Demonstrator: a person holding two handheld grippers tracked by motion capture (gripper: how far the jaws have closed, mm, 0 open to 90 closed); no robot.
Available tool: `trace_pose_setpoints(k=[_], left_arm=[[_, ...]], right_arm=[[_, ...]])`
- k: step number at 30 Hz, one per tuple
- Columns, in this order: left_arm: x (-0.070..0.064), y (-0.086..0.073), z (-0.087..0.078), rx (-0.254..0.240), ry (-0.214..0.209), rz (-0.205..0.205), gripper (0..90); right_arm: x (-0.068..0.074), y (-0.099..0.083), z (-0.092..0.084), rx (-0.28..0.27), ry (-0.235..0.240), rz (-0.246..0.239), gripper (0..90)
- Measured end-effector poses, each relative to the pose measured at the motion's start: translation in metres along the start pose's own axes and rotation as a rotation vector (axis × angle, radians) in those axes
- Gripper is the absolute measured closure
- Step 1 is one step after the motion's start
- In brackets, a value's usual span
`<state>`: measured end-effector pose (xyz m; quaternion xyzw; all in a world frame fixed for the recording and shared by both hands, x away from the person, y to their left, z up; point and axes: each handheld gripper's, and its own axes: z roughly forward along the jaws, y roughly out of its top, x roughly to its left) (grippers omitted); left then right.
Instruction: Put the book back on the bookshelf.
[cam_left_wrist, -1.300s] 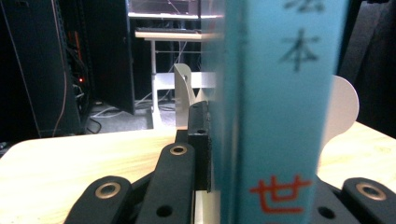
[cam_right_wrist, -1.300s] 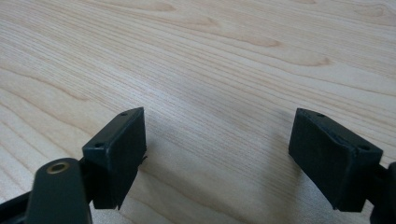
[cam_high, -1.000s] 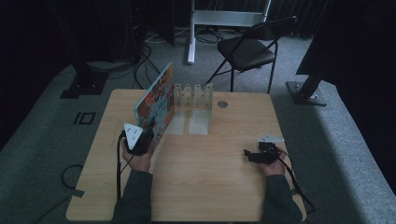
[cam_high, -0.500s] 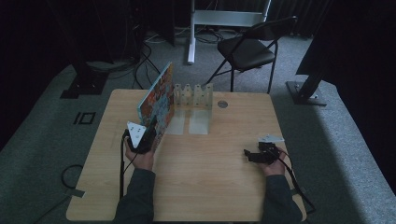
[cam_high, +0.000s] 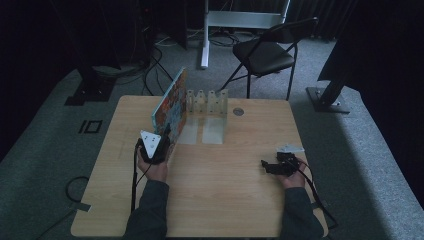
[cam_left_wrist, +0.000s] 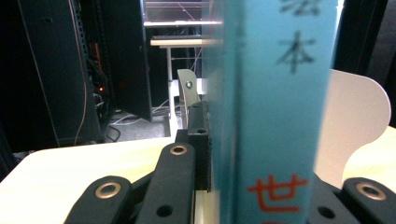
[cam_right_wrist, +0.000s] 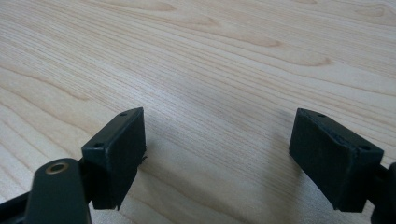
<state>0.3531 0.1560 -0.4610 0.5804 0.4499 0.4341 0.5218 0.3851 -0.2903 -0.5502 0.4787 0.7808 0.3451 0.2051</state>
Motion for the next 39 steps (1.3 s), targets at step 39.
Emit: trace_pose_setpoints(k=[39], left_arm=[[-0.007, -0.011, 0.002, -0.005, 0.041, -0.001, 80.9]], right_arm=[[0.000, 0.000, 0.000, 0.001, 0.000, -0.003, 18.3]])
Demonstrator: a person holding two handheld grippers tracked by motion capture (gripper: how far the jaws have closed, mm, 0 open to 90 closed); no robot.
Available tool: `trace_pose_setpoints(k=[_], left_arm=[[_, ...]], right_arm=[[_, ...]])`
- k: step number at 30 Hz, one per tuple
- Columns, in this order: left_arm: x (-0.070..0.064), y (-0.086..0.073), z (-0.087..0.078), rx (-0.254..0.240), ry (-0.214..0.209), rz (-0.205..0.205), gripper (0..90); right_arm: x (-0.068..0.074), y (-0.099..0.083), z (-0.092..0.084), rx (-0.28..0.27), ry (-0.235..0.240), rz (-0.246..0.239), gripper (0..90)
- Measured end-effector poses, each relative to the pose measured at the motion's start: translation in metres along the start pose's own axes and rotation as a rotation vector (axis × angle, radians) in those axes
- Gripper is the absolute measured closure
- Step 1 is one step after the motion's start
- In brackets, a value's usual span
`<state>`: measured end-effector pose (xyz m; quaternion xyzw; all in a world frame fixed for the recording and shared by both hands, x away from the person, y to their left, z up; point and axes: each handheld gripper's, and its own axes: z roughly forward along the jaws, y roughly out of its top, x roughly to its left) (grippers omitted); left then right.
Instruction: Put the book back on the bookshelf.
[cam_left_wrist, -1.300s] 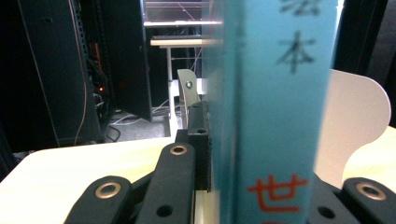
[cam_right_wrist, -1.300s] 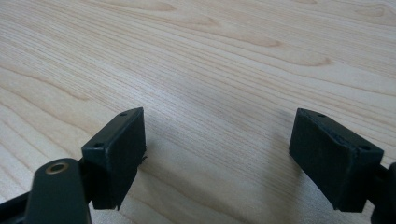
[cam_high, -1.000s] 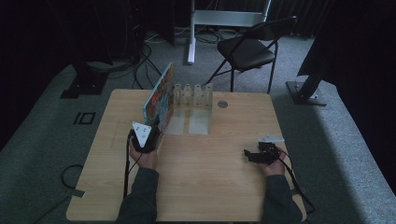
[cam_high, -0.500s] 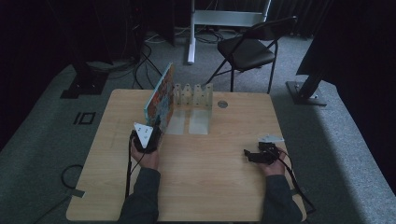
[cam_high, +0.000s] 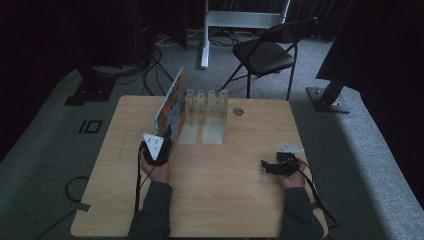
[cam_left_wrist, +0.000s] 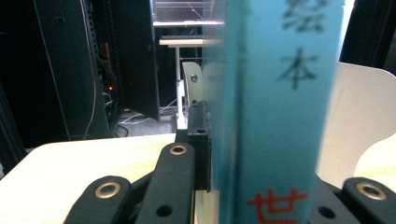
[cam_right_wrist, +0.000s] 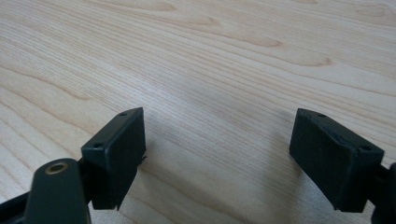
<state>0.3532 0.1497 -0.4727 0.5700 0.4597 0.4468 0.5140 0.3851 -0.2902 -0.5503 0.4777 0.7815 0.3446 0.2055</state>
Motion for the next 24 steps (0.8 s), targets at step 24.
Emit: trace_pose_setpoints(k=[24], left_arm=[[0.002, -0.011, -0.008, 0.008, 0.004, -0.040, 80.8]], right_arm=[[0.000, 0.000, 0.000, 0.000, 0.000, 0.001, 18.3]])
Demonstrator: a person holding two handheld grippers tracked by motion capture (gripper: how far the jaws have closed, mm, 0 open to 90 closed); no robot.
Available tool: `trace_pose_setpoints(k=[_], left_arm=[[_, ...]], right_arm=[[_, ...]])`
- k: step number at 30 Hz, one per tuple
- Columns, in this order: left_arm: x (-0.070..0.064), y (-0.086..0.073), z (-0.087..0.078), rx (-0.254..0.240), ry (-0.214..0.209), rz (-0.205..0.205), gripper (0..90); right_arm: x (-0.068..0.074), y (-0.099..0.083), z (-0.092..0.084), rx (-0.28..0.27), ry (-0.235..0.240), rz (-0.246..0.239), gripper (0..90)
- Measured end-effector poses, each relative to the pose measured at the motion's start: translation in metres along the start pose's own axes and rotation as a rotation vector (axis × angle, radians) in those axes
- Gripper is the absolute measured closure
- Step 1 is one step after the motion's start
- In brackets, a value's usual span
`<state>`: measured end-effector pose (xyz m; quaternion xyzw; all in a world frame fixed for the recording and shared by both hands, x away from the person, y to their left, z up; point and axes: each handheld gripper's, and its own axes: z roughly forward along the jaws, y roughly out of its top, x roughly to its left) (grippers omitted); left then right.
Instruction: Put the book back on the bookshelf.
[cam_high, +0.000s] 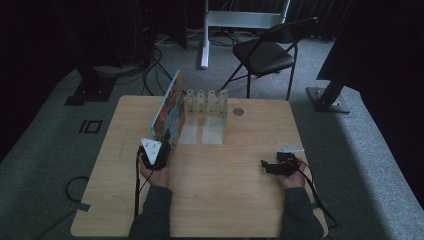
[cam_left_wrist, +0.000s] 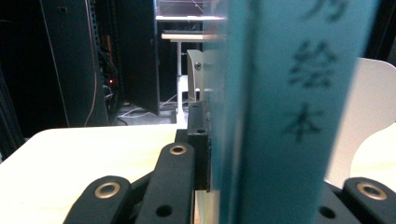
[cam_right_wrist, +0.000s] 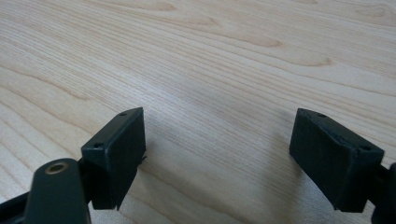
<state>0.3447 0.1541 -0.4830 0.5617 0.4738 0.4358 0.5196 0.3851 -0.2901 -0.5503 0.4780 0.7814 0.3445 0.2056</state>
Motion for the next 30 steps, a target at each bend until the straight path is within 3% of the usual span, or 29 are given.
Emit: trace_pose_setpoints(k=[30], left_arm=[[0.0020, -0.0074, -0.0039, 0.007, -0.014, 0.014, 80.0]], right_arm=[[0.0000, 0.0000, 0.0000, 0.000, 0.001, -0.002, 18.3]])
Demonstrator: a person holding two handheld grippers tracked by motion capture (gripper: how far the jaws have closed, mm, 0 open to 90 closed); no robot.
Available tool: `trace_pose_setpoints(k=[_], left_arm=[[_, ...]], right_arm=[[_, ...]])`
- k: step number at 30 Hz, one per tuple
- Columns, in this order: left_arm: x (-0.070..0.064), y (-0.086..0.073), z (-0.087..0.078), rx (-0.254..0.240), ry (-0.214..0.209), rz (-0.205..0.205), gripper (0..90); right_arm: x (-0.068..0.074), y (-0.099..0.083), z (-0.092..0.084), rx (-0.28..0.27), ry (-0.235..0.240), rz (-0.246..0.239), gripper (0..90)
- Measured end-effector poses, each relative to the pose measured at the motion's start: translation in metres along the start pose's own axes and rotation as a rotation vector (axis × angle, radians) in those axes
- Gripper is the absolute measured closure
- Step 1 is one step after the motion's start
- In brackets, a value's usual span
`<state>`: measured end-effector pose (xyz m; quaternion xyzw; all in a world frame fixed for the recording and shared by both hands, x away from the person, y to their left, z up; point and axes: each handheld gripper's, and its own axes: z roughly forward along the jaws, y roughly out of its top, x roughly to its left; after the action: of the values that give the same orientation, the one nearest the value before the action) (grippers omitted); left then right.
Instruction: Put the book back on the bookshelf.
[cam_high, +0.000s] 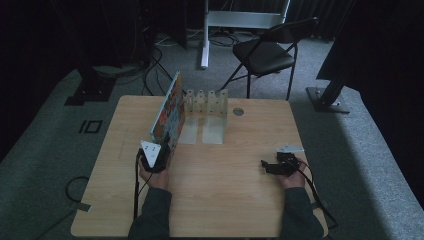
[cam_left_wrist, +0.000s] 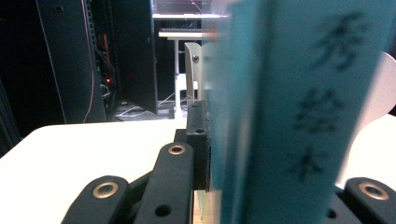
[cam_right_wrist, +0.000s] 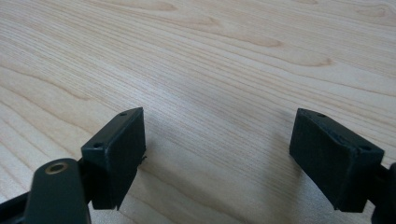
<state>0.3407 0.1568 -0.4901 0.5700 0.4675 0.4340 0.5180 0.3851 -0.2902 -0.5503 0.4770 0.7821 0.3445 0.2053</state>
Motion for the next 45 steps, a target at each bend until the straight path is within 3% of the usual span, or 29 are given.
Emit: trace_pose_setpoints(k=[27, 34, 35, 38, 45], left_arm=[[0.007, -0.003, -0.005, -0.023, -0.016, 0.010, 64.5], [0.010, -0.002, -0.011, -0.032, -0.035, 0.019, 56.8], [0.016, 0.000, -0.015, -0.031, -0.052, -0.014, 53.7], [0.021, 0.001, -0.018, -0.027, -0.073, -0.036, 49.6], [0.023, 0.002, -0.024, -0.013, -0.105, -0.028, 47.1]], right_arm=[[0.000, 0.000, 0.000, 0.000, 0.001, 0.000, 18.3], [0.000, 0.000, 0.000, 0.000, 0.000, 0.000, 18.3], [0.000, 0.000, 0.000, 0.000, 0.000, 0.000, 18.3], [0.000, 0.000, 0.000, 0.000, 0.001, 0.000, 18.3], [0.000, 0.000, 0.000, 0.000, 0.000, -0.001, 18.3]])
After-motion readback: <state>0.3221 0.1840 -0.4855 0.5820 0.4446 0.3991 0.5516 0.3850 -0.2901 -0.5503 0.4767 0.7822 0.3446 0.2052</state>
